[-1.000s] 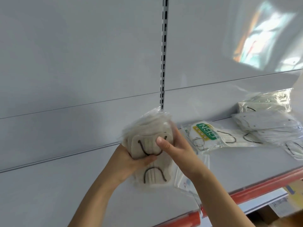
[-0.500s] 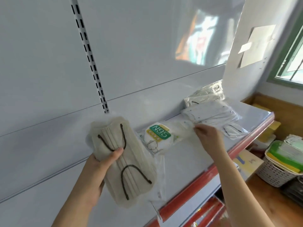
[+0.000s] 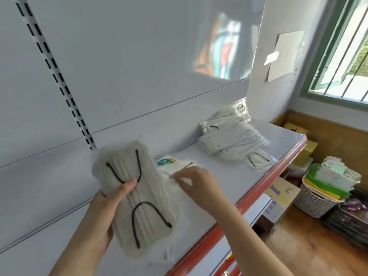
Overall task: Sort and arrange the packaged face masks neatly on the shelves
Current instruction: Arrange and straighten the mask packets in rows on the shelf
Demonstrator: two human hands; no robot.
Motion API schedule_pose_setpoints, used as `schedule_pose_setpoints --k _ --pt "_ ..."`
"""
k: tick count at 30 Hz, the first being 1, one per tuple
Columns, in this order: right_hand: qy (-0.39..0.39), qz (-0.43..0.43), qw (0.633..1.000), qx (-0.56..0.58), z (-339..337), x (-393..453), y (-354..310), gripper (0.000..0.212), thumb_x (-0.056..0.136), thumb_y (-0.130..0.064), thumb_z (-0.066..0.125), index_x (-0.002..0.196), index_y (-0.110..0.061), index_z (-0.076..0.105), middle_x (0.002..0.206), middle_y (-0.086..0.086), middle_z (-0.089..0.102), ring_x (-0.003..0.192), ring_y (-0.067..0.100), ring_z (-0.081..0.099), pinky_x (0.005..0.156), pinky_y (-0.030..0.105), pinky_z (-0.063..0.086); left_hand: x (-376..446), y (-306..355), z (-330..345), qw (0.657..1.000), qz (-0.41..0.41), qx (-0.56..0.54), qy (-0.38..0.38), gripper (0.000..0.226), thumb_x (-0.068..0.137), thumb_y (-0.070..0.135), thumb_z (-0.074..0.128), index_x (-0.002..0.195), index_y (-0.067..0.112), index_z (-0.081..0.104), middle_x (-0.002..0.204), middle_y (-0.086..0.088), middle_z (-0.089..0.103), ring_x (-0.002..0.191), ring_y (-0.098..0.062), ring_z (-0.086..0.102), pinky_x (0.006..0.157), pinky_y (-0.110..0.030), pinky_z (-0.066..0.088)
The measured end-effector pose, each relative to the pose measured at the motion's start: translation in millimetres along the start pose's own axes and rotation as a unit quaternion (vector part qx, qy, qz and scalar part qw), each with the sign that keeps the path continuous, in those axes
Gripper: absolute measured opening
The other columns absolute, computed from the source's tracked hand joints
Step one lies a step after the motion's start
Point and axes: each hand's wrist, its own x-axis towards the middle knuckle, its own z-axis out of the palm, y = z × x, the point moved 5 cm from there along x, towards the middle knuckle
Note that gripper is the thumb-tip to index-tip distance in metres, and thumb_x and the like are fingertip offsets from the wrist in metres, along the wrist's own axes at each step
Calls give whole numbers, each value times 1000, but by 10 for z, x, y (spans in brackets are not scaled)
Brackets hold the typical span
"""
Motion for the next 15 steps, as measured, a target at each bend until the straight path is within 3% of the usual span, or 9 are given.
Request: schedule_pose_setpoints --k 2,4,6,7,9,11,12,13,15 --pt "-92 -26 995 6 112 -23 92 49 87 -57 51 119 -27 72 128 -9 67 123 13 58 106 36 46 53 76 107 1000 6 12 -17 91 36 56 94 115 17 71 101 -4 80 87 -18 78 73 -35 55" --pt "-30 0 999 32 -169 45 322 57 87 -66 51 128 -29 65 138 -10 60 129 11 52 109 39 42 116 125 210 1000 9 17 -15 109 15 61 95 112 18 73 102 -5 80 89 -19 78 76 -36 54" --pt "68 46 995 -54 -621 156 688 61 86 -60 60 139 -30 55 148 -8 50 136 17 44 113 44 37 207 129 320 1000 13 16 -15 83 38 54 94 110 18 73 103 -6 79 90 -20 77 79 -37 53" --pt "57 77 988 -118 -813 221 912 71 84 -57 66 147 -32 44 156 -6 38 144 21 33 118 47 30 245 126 387 1000 9 5 -17 64 54 45 87 110 18 73 103 -7 79 91 -21 77 78 -37 53" --pt "-70 130 968 -203 -1036 358 1378 101 79 -54 74 158 -36 14 167 -4 4 153 26 3 122 49 8 304 112 523 1000 -3 0 -22 53 62 38 81 110 18 72 104 -7 79 89 -20 77 77 -37 53" --pt "-174 152 948 -220 -1070 470 1771 116 73 -59 77 158 -38 1 166 -5 -12 153 26 -12 121 49 -5 354 67 664 999 -15 22 -36 82 42 51 94 113 19 71 104 -7 79 88 -21 78 77 -38 54" --pt "-189 155 945 -218 -1054 530 1914 117 71 -63 77 158 -38 3 167 -6 -8 153 25 -9 122 48 -4 370 41 724 999 -24 30 -35 93 33 54 96 115 19 71 104 -7 79 91 -23 77 78 -38 54" --pt "-180 153 946 -222 -1037 592 2021 111 71 -67 74 158 -38 11 167 -8 4 154 24 0 123 46 2 397 12 779 999 -26 30 -35 89 38 51 95 117 18 70 103 -7 79 94 -25 77 79 -39 54" --pt "-116 132 951 -254 -1036 720 2096 84 77 -65 69 150 -40 36 156 -11 35 145 22 28 116 40 26 444 -26 860 999 -20 28 -30 63 61 38 82 118 16 69 102 -7 80 97 -27 76 79 -39 53"
